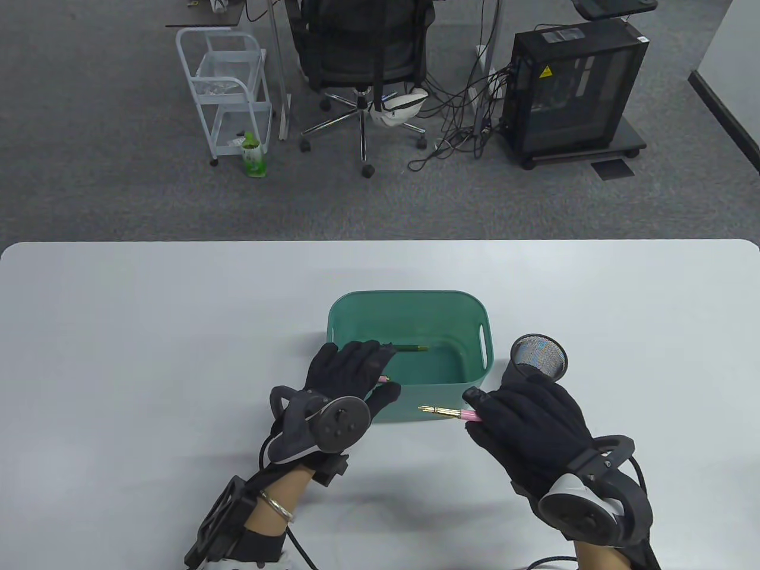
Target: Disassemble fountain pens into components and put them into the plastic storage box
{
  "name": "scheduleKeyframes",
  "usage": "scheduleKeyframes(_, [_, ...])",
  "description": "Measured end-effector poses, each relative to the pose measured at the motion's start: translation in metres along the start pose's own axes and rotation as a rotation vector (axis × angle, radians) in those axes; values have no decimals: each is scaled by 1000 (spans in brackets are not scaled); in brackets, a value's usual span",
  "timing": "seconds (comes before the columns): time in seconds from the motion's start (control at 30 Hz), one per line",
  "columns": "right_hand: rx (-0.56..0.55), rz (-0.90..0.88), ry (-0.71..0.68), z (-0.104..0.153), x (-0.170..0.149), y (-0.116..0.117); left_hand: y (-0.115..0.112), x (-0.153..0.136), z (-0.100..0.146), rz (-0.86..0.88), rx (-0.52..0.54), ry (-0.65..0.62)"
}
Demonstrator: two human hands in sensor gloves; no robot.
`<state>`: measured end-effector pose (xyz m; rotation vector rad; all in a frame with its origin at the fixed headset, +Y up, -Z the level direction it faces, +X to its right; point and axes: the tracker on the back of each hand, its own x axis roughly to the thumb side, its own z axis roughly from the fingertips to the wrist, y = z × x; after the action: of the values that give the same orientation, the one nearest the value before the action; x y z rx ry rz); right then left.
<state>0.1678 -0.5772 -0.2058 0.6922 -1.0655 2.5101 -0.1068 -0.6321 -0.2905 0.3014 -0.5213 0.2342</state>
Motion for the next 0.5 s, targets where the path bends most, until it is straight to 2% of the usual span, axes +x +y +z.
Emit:
scheduleKeyframes(0.33, [31,16,-9,-1,2,8,18,8,31,14,136,-49])
scheduleKeyframes(0.5, [40,24,-9,-1,2,11,25,12,37,13,150,-72])
